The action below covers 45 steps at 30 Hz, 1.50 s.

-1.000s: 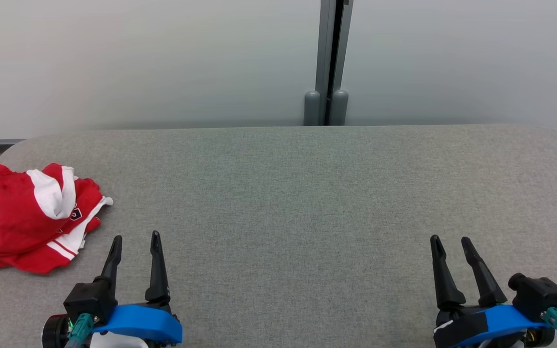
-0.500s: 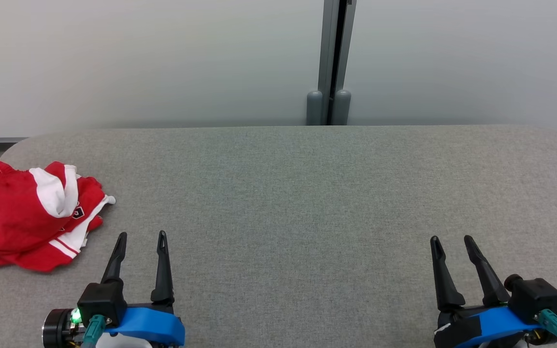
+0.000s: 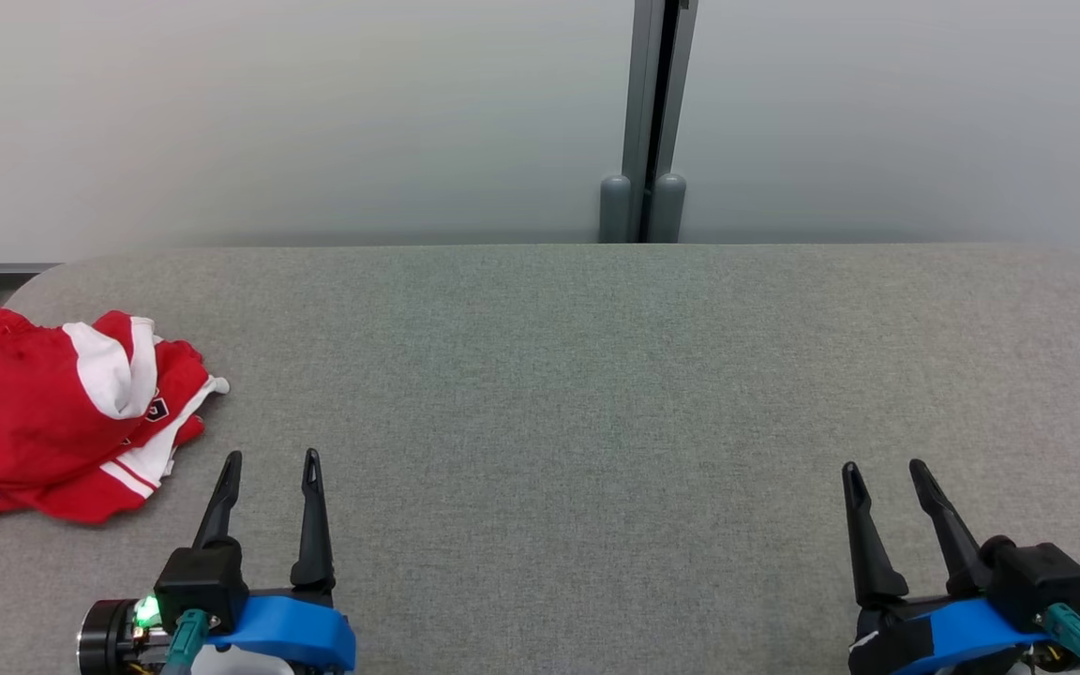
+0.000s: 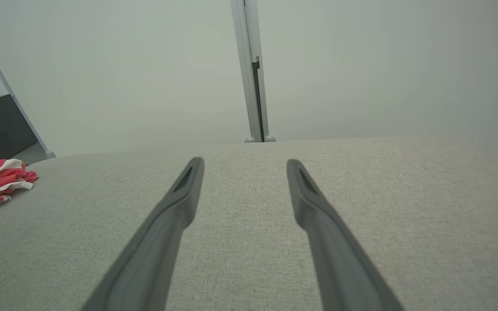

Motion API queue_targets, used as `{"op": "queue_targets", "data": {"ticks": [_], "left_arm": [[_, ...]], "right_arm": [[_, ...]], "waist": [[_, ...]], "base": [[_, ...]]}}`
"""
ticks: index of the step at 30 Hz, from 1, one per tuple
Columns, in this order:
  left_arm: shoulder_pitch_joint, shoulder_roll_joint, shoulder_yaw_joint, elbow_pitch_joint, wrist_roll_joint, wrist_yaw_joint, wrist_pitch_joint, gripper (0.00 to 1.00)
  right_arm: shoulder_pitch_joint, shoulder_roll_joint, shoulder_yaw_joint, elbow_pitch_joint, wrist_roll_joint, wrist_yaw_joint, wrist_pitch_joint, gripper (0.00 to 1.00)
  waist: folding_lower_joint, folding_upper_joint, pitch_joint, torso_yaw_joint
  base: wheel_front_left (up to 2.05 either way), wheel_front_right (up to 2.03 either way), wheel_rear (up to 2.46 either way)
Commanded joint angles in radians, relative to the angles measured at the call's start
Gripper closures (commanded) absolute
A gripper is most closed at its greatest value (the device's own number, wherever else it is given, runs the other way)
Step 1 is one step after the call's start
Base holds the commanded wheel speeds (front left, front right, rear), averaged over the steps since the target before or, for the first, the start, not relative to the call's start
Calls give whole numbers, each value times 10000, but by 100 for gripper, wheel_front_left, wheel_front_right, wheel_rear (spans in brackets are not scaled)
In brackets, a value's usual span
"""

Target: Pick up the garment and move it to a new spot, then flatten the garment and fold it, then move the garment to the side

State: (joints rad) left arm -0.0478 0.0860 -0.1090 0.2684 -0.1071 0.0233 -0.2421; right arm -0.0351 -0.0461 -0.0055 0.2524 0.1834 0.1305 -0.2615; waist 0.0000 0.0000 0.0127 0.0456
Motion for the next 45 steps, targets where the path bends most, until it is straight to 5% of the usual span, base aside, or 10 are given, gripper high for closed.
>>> {"op": "queue_targets", "data": {"ticks": [1, 31, 45], "left_arm": [[-13, 35, 28, -12, -78, 49, 30, 0], [-32, 234, -93, -84, -390, 269, 138, 0], [-62, 394, -60, -20, -549, 339, 112, 0]], "right_arm": [[57, -76, -49, 73, -18, 4, -55, 0], [28, -72, -95, 228, 185, 4, -48, 0], [169, -72, 111, 312, 343, 4, -46, 0]], "waist": [[0, 0, -14, 3], [0, 0, -16, 213], [0, 0, -107, 1403]], "base": [[0, 0, 0], [0, 0, 0], [0, 0, 0]]}}
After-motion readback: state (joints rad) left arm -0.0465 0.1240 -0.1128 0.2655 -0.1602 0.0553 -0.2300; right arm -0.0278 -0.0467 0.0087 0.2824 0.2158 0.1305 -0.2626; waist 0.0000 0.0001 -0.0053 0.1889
